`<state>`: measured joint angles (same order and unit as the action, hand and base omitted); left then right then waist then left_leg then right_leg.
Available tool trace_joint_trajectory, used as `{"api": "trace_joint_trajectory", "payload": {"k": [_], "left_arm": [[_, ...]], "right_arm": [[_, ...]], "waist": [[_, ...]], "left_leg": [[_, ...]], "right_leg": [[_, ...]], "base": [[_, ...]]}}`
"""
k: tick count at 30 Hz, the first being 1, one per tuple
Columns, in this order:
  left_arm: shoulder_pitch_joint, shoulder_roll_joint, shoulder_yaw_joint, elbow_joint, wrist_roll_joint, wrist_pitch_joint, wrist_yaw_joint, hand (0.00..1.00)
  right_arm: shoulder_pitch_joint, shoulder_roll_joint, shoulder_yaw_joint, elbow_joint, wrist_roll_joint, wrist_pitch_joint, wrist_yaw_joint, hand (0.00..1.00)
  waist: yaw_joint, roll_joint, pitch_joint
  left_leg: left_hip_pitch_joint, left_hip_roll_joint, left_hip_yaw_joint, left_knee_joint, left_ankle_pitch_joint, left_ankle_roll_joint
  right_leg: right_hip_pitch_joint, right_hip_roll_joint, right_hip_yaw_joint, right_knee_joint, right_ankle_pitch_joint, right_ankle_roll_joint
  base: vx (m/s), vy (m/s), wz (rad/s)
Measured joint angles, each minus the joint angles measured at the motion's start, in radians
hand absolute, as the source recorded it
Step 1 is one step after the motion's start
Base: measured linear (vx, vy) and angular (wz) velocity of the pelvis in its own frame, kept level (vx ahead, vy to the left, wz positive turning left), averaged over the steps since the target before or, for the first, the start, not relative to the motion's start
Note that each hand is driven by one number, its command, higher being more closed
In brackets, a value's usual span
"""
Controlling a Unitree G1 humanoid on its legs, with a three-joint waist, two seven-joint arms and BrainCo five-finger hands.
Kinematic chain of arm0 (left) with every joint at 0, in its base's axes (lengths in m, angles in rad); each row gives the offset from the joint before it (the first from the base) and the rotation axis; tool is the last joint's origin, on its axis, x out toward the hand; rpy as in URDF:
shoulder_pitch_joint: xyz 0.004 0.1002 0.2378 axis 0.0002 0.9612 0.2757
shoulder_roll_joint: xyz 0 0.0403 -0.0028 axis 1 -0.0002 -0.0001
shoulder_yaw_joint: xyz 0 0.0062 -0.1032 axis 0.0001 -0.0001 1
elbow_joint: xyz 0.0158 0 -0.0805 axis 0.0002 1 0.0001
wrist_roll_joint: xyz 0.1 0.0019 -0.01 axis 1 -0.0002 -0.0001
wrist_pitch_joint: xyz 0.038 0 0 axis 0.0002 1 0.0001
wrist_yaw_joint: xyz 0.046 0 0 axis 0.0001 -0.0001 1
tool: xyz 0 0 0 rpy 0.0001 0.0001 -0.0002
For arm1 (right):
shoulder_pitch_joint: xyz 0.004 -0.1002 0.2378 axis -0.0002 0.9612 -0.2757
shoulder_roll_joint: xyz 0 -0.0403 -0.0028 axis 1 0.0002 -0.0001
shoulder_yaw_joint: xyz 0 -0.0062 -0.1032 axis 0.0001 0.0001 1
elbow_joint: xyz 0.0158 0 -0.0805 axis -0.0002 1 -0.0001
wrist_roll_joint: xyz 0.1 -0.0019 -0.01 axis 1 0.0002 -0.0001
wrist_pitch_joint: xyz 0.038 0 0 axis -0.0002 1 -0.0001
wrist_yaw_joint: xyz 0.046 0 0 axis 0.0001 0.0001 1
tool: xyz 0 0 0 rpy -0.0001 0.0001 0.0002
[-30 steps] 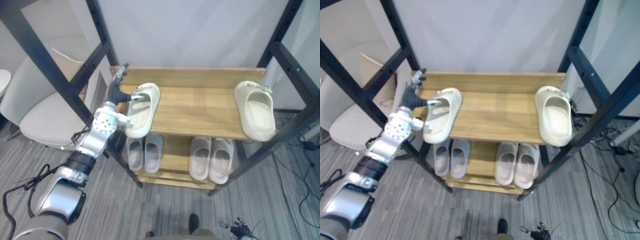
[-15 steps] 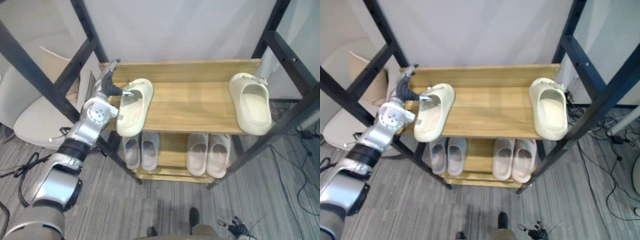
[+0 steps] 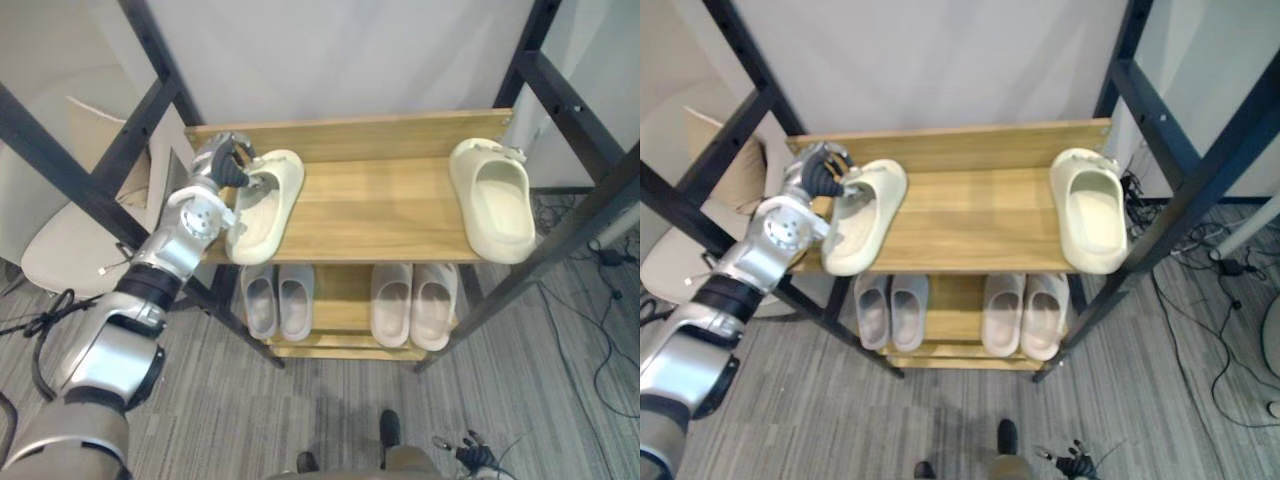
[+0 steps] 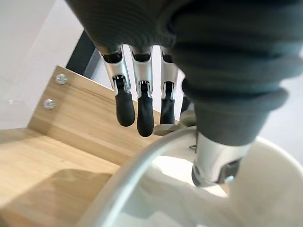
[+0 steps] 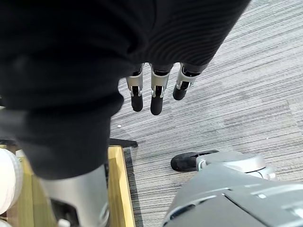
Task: Organize the slippers on the shoe rack
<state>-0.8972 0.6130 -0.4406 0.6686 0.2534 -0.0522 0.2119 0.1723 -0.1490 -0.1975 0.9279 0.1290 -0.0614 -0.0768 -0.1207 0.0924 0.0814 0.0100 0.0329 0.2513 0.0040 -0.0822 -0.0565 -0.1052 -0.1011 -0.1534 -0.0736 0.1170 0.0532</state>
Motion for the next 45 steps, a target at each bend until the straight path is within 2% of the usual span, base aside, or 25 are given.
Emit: {"api": "trace_joint_trajectory", "payload": {"k": [8, 14, 25, 34, 45], "left_arm": [[-0.003, -0.025, 0.001, -0.003, -0.025, 0.000, 0.001, 1.00], [-0.004, -0.090, 0.001, -0.035, -0.081, 0.000, 0.007, 1.00], [-0.027, -0.173, 0.001, -0.035, -0.108, 0.001, 0.035, 1.00], [-0.089, -0.215, 0.034, 0.061, -0.132, 0.020, 0.093, 1.00], [-0.128, -0.301, 0.050, 0.088, -0.163, 0.021, 0.116, 1.00]], "right_arm": [[0.002, 0.005, -0.013, 0.000, 0.001, 0.001, 0.000, 0.00], [0.004, 0.023, -0.035, 0.000, 0.002, 0.002, -0.001, 0.00], [0.006, 0.022, -0.035, -0.010, 0.010, 0.002, -0.004, 0.00], [0.009, 0.022, -0.037, -0.012, 0.030, 0.001, -0.011, 0.00], [0.012, 0.022, -0.037, -0.024, 0.031, 0.001, -0.012, 0.00]], "waist": [[-0.021, 0.009, 0.006], [-0.036, 0.023, 0.013], [-0.053, 0.038, 0.023], [-0.062, 0.052, 0.057], [-0.060, 0.061, 0.064]], "left_leg": [[0.010, 0.004, 0.017, -0.001, -0.003, -0.003], [0.018, 0.008, 0.026, -0.002, -0.003, -0.005], [0.026, 0.012, 0.045, -0.005, -0.004, -0.006], [0.032, 0.014, 0.066, -0.005, -0.010, -0.015], [0.014, 0.011, 0.064, 0.000, -0.013, -0.016]], "right_leg": [[0.001, 0.006, 0.018, -0.004, 0.006, -0.002], [0.004, 0.011, 0.026, -0.004, 0.010, -0.006], [0.004, 0.013, 0.039, -0.014, 0.017, -0.007], [-0.001, 0.016, 0.056, -0.015, 0.022, -0.005], [-0.016, 0.010, 0.067, -0.014, 0.021, -0.002]], "base": [[-0.01, -0.012, -0.07], [-0.01, -0.015, -0.04], [-0.01, -0.009, -0.05], [-0.02, -0.011, -0.06], [0.00, -0.001, 0.00]]}}
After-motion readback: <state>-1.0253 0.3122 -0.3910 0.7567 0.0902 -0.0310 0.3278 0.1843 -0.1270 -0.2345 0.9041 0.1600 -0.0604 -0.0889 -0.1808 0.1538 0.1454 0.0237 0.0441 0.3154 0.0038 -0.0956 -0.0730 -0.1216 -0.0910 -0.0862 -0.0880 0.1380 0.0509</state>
